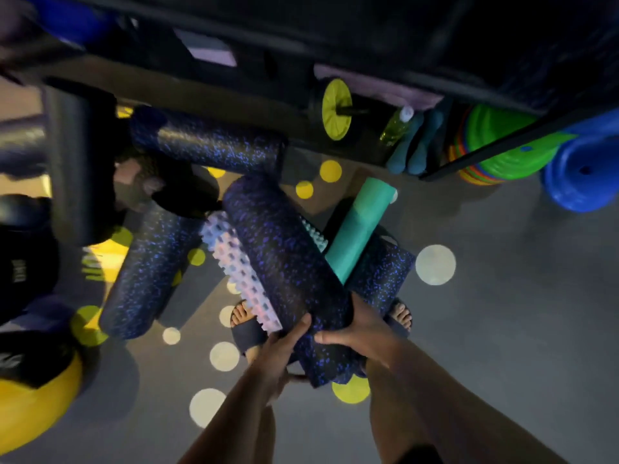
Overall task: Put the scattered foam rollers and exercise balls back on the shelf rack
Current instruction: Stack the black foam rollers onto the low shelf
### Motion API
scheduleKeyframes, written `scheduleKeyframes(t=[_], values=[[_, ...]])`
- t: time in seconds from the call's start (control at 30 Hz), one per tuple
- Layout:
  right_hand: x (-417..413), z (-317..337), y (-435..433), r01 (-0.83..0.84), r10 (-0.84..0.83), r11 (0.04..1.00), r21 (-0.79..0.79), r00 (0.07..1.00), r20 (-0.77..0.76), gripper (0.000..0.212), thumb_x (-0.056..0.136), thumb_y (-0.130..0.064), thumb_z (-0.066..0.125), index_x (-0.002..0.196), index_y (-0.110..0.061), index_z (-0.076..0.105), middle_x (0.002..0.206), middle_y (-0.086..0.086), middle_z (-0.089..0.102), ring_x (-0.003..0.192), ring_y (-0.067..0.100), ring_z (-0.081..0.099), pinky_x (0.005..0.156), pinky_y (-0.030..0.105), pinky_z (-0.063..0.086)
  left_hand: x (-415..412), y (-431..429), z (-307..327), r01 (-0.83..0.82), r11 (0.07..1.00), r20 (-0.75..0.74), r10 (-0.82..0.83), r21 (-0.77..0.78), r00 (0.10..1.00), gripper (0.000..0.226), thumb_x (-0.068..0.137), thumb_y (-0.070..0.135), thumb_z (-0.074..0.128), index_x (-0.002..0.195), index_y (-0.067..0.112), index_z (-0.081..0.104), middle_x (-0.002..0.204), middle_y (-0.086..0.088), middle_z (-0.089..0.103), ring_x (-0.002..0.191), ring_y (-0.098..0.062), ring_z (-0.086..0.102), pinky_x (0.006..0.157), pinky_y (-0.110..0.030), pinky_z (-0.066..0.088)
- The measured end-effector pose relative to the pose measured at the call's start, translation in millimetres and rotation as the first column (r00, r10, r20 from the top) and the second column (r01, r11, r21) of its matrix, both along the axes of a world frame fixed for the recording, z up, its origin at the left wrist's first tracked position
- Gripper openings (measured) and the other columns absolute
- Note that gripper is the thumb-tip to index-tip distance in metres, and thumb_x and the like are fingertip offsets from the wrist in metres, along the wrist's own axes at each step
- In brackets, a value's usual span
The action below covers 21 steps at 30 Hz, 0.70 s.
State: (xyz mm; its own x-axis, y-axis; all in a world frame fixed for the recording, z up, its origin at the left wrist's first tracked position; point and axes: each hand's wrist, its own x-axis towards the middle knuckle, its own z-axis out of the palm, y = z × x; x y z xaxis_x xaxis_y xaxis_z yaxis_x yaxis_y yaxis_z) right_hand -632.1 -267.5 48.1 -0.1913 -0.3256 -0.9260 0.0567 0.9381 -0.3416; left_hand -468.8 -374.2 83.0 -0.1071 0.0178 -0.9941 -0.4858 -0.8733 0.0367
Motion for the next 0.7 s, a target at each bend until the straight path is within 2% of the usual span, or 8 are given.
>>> scheduleKeyframes(t=[0.13, 0.23, 0.3, 0.4, 0.47, 0.57, 0.63, 0.7], values=[[-15, 108, -67, -0.332, 0.321, 0.935, -0.125, 0.942, -0.096, 0.134, 0.036, -0.075, 0.081, 0.150, -0.037, 0.022, 0.142, 0.005, 0.043, 0.135, 0.027, 0.044, 0.111, 0.046, 0.042, 9, -24, 92, -0.126, 0.988, -0.066, 0.120, -0.090, 0.991, 0.114, 0.032, 0.065, 0.099, 0.132, 0.021, 0.064, 0.118, -0.006, 0.076, 0.094, -0.022, 0.073, 0.074, -0.048, 0.062], [-26, 153, -116, -0.372, 0.300, 0.893, -0.252, 0.912, -0.281, 0.137, 0.037, -0.075, 0.081, 0.153, -0.036, 0.021, 0.144, 0.006, 0.044, 0.135, 0.026, 0.045, 0.111, 0.046, 0.042, -8, -59, 131, -0.201, 0.942, -0.110, 0.178, -0.267, 0.978, 0.097, 0.054, 0.057, 0.094, 0.138, 0.027, 0.054, 0.119, -0.001, 0.074, 0.105, -0.023, 0.072, 0.083, -0.053, 0.061], [-31, 168, -144, -0.283, 0.165, 0.893, -0.350, 0.930, -0.329, 0.133, 0.038, -0.075, 0.084, 0.151, -0.038, 0.026, 0.142, 0.003, 0.049, 0.133, 0.022, 0.050, 0.108, 0.047, 0.045, -25, -86, 153, -0.229, 0.886, -0.188, 0.164, -0.404, 0.968, 0.081, 0.070, 0.050, 0.087, 0.137, 0.027, 0.050, 0.121, -0.002, 0.072, 0.106, -0.019, 0.073, 0.095, -0.057, 0.057], [-47, 186, -176, -0.038, -0.094, 0.898, -0.439, 0.957, -0.276, 0.119, 0.039, -0.065, 0.087, 0.142, -0.039, 0.033, 0.134, -0.001, 0.055, 0.126, 0.019, 0.056, 0.104, 0.045, 0.050, -72, -129, 174, -0.283, 0.766, -0.258, 0.157, -0.577, 0.953, 0.050, 0.081, 0.031, 0.081, 0.122, 0.028, 0.052, 0.123, -0.004, 0.071, 0.096, -0.011, 0.074, 0.094, -0.045, 0.059], [-67, 197, -187, 0.109, -0.264, 0.859, -0.500, 0.932, -0.250, 0.112, 0.039, -0.059, 0.084, 0.137, -0.033, 0.037, 0.130, 0.000, 0.059, 0.121, 0.018, 0.059, 0.102, 0.043, 0.051, -109, -153, 179, -0.266, 0.728, -0.292, 0.095, -0.632, 0.952, 0.067, 0.072, 0.036, 0.088, 0.125, 0.029, 0.048, 0.127, -0.005, 0.068, 0.102, -0.012, 0.072, 0.093, -0.038, 0.058], [-114, 203, -190, 0.236, -0.423, 0.800, -0.552, 0.874, -0.239, 0.111, 0.047, -0.051, 0.090, 0.142, -0.026, 0.037, 0.131, -0.003, 0.059, 0.121, 0.016, 0.059, 0.103, 0.039, 0.051, -166, -177, 174, -0.185, 0.711, -0.316, -0.055, -0.679, 0.947, 0.113, 0.045, 0.057, 0.099, 0.139, 0.028, 0.043, 0.130, -0.004, 0.068, 0.112, -0.020, 0.071, 0.101, -0.045, 0.056], [-154, 207, -183, 0.277, -0.486, 0.760, -0.588, 0.843, -0.232, 0.111, 0.051, -0.053, 0.090, 0.145, -0.026, 0.038, 0.132, -0.003, 0.060, 0.121, 0.013, 0.060, 0.104, 0.034, 0.051, -211, -181, 174, -0.158, 0.692, -0.339, -0.133, -0.704, 0.931, 0.118, 0.045, 0.055, 0.098, 0.144, 0.026, 0.041, 0.133, -0.001, 0.065, 0.116, -0.016, 0.068, 0.104, -0.043, 0.055], [-195, 216, -174, 0.317, -0.522, 0.728, -0.608, 0.831, -0.191, 0.093, 0.061, -0.044, 0.091, 0.140, -0.025, 0.045, 0.124, -0.005, 0.066, 0.111, 0.008, 0.065, 0.098, 0.027, 0.054, -259, -178, 178, -0.184, 0.677, -0.388, -0.162, -0.712, 0.907, 0.113, 0.050, 0.045, 0.096, 0.144, 0.022, 0.039, 0.136, 0.001, 0.062, 0.119, -0.013, 0.067, 0.103, -0.039, 0.055]])
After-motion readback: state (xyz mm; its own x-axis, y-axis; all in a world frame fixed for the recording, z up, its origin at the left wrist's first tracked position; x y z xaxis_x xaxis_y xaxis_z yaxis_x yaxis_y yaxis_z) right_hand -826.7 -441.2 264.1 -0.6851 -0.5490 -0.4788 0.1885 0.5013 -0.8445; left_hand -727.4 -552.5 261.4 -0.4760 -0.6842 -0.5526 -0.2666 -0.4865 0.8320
